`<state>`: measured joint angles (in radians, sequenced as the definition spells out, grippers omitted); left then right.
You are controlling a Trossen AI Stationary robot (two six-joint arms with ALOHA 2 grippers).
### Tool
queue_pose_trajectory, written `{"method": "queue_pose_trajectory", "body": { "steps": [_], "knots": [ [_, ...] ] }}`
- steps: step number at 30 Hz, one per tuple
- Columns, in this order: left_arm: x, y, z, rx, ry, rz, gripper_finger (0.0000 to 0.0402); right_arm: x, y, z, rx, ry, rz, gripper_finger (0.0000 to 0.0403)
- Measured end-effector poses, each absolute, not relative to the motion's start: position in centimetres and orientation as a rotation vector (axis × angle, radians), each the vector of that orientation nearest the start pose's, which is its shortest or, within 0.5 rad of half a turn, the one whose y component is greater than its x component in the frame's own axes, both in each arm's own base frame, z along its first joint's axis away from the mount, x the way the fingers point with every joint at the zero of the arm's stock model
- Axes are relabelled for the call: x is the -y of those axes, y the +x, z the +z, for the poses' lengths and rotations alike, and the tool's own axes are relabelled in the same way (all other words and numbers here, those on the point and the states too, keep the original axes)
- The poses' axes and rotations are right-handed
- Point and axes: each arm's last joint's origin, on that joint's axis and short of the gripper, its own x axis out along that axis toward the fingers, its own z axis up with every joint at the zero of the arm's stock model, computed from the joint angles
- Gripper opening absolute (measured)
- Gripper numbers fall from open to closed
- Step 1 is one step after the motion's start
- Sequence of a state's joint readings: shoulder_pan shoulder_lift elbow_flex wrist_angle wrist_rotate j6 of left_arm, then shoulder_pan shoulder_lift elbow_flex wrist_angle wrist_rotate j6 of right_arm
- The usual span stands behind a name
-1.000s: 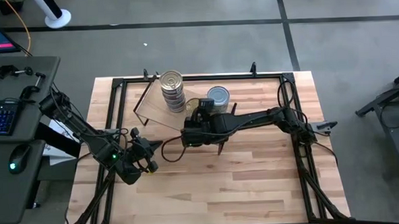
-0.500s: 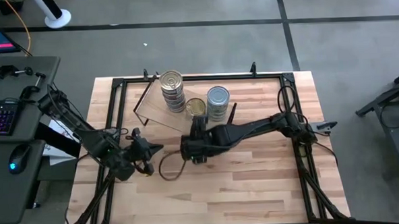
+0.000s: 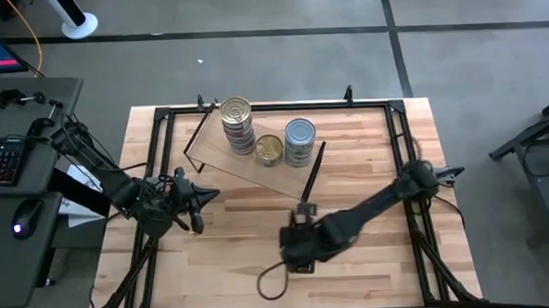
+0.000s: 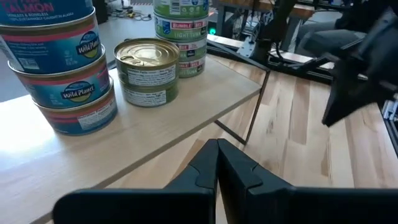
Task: Stack canned seafood by type on shelf
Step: Adjust the shelf on the table
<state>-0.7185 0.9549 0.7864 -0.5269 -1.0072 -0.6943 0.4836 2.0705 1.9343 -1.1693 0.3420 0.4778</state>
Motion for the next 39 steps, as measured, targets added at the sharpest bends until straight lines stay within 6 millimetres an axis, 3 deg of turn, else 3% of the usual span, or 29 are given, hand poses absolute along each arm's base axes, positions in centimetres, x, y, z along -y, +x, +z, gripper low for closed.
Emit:
{"method": "queue_pose_trajectory", "body": {
  "steps": [4, 8, 15, 27, 31, 39],
  "knots": [
    [10.2, 15.4, 28.3, -0.33, -0.147, 0.41, 0.0, -18.8, 35.0, 27.0, -0.902, 0.173, -0.307, 0.0005],
    [10.2, 15.4, 28.4, -0.328, -0.15, 0.409, 0.0, -17.9, 32.6, 26.3, -0.657, 0.389, -0.312, 0.0001],
    [10.2, 15.4, 28.4, -0.328, -0.133, 0.409, 0.0, -14.6, 32.1, 23.1, -0.47, 0.503, -0.397, 0.0],
    [10.2, 15.4, 28.4, -0.325, -0.136, 0.411, 0.0, -13.2, 32.1, 22.3, -0.461, 0.436, -0.475, 0.0],
    [10.2, 15.4, 28.4, -0.324, -0.135, 0.412, 0.0, -13.0, 31.2, 22.1, -0.478, 0.424, -0.558, 0.0],
    [10.0, 15.6, 28.5, -0.308, -0.13, 0.447, 0.0, -12.0, 28.6, 24.2, -0.51, 0.351, -0.619, 0.0]
  ]
}}
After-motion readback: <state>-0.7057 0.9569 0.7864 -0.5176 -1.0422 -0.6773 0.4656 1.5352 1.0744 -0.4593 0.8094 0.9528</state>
